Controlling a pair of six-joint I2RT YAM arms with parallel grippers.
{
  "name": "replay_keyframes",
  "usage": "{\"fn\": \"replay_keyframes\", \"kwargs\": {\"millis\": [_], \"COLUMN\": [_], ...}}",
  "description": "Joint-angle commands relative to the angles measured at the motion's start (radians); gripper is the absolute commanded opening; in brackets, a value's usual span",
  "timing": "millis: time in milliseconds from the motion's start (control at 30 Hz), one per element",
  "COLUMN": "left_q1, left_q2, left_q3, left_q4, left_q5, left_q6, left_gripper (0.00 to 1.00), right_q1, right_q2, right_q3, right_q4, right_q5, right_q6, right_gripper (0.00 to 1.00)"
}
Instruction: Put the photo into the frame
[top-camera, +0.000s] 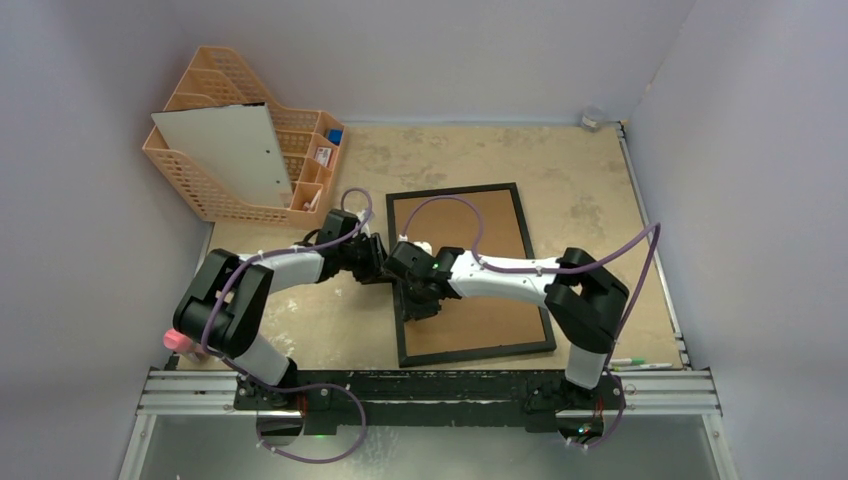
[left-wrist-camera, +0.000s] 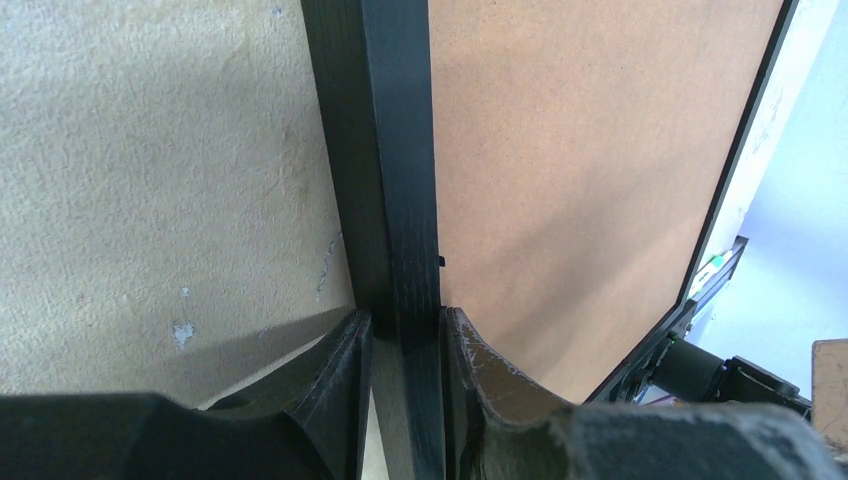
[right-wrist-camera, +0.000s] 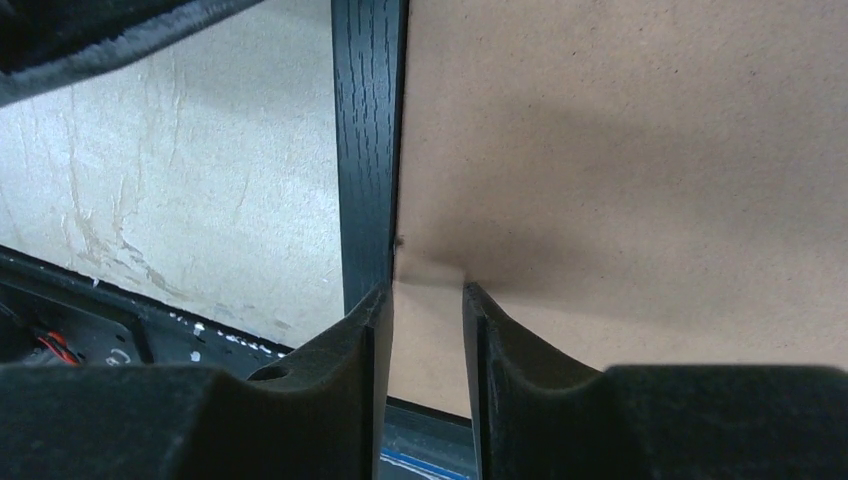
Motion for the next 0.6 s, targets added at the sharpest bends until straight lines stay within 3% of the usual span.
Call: {"fn": "replay_keyframes", "kwargs": {"millis": [0, 567], "left_q1": [-0.008, -0.008], "left_q2": [-0.020, -0.038], "left_q3": [-0.026, -0.054], "left_q4": [-0.031, -0.041], "left_q5": [0.010, -0.006], "left_q6": [-0.003, 0.008], "left_gripper": [0.05, 0.03], "right_q1": [0.007, 0.025], "right_q2": [0.008, 0.000], "right_q3": [0.030, 0.039], "right_q4": [-0.034, 0.019], "right_q5": [0.051, 0.121], "right_q6": [0.048, 0.067], "right_gripper": [0.34, 0.35]}}
